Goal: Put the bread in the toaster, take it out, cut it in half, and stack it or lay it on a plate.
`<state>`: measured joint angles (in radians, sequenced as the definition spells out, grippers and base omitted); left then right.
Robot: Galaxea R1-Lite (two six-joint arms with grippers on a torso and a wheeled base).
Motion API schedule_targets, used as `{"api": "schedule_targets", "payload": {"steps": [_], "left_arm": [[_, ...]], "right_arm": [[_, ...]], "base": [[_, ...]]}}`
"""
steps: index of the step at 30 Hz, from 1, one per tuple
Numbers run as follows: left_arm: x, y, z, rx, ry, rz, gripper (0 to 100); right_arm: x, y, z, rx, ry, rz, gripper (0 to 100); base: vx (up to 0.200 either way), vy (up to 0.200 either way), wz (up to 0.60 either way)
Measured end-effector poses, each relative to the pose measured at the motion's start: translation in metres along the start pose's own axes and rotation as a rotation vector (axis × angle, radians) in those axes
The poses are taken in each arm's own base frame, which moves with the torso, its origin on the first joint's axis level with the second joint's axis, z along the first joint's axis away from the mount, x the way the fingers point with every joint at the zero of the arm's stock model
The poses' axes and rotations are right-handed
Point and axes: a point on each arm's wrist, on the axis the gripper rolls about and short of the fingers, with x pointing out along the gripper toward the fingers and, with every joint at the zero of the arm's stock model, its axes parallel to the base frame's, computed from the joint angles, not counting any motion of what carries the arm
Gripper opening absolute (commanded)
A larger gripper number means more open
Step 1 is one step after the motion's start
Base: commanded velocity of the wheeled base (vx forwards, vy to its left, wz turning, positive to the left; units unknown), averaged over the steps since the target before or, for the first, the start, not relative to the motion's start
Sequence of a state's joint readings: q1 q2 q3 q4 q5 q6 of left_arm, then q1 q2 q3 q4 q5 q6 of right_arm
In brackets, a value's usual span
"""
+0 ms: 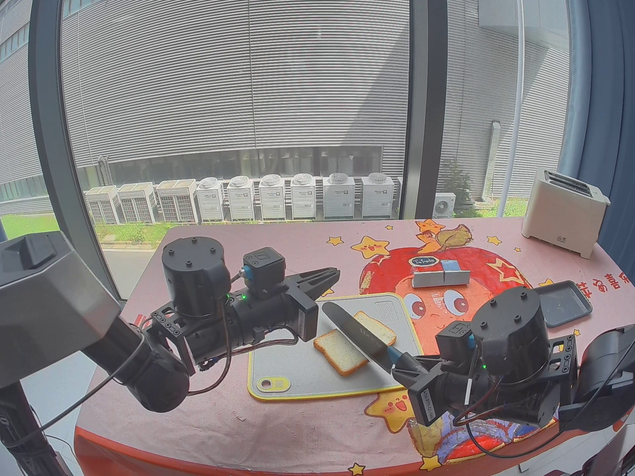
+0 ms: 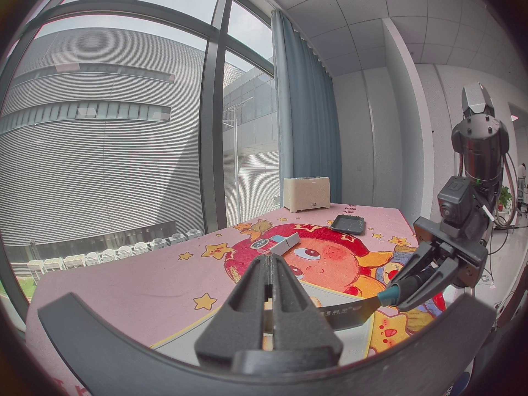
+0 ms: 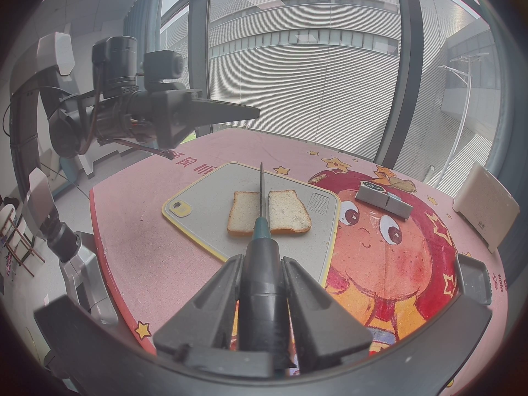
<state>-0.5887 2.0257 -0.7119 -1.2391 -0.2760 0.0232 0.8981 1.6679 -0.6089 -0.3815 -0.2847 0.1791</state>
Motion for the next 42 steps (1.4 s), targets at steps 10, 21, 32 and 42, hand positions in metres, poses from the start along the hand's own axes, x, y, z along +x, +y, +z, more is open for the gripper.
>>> {"api": "schedule_targets", "payload": {"steps": [10,21,32,42], "left_arm": [[-0.036,-0.009,0.012,0.008,0.003,0.032,0],[-0.081,-0.017,0.016,0.014,-0.044,0.108,0],[-0.136,-0.01,0.003,0.016,-0.068,0.222,0],[-0.182,-0.01,0.009,0.021,-0.104,0.37,0]], "right_arm": [[-0.002,0.002,0.003,0.002,-0.024,0.007,0],[-0.008,0.002,0.007,0.005,-0.057,0.013,0],[-0.015,0.001,0.013,0.022,-0.107,0.022,0],[-0.016,0.001,0.015,0.035,-0.135,0.026,0]], "base": [[0.0,0.0,0.0],[0.0,0.0,0.0],[0.0,0.0,0.0],[0.0,0.0,0.0]]}}
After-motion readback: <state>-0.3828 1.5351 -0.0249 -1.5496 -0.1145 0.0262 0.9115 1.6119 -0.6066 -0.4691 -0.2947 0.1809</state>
